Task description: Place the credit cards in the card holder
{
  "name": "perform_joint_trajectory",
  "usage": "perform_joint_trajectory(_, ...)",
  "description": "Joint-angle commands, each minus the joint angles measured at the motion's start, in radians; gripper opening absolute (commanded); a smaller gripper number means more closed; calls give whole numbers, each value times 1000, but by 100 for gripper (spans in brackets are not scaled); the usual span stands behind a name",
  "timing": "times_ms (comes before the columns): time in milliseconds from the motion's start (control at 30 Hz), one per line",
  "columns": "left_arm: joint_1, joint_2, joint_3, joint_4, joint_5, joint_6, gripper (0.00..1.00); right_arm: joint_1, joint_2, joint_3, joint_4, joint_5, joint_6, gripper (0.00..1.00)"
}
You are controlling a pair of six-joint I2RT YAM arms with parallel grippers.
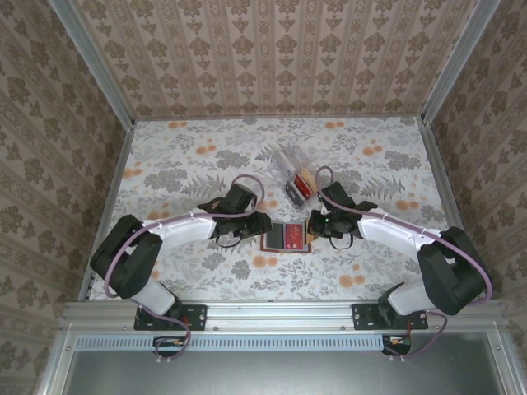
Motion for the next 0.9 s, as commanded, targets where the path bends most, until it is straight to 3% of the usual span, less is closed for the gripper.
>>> perform_joint_trajectory(0,-6,18,13,-13,5,24,42,4,-48,2,-28,35,-21,4)
perform_joint_trajectory(633,-20,68,27,-12,18,32,29,6,38,2,-20,9,-19,5)
perform_joint_trajectory(867,-21,66,32,-12,15,33,27,6,-5,23,-4,-50,8,5)
